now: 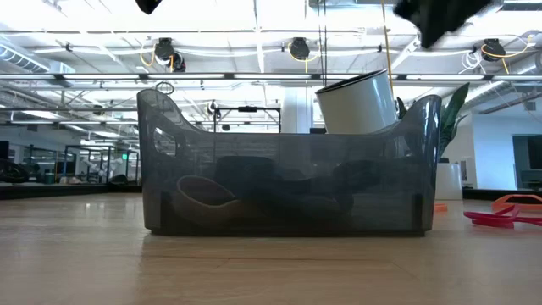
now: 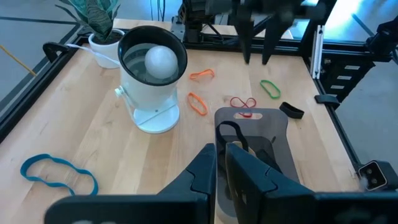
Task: Pick and place rubber bands into bin
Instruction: Put the red rubber band into the black bin
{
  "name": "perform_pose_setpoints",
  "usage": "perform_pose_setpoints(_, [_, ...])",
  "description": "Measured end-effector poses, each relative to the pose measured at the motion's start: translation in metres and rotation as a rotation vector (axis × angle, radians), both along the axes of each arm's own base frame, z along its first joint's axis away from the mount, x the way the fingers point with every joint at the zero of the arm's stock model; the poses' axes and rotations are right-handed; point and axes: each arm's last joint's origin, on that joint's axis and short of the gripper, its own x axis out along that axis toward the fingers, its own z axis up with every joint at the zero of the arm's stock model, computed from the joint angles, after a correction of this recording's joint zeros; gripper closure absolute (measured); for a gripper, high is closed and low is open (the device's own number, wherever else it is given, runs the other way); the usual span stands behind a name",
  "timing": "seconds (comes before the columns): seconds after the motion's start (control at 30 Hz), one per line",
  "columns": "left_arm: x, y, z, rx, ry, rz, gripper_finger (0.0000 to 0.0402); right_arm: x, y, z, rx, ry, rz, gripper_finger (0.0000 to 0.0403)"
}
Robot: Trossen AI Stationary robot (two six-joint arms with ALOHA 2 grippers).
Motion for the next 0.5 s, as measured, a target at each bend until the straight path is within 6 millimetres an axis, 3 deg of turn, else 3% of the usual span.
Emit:
perform_pose_setpoints(0.17, [0.0,0.0,0.0,0.0,0.0,0.0,0.036,-0.005,0.001,-0.04,0.034,0.016,-0.046,0.0265])
perform_pose_setpoints(0.5, [0.0,0.0,0.0,0.0,0.0,0.001,0.036,-0.026,-0.004,-0.12,0.268,0.009,0.021,0.0266])
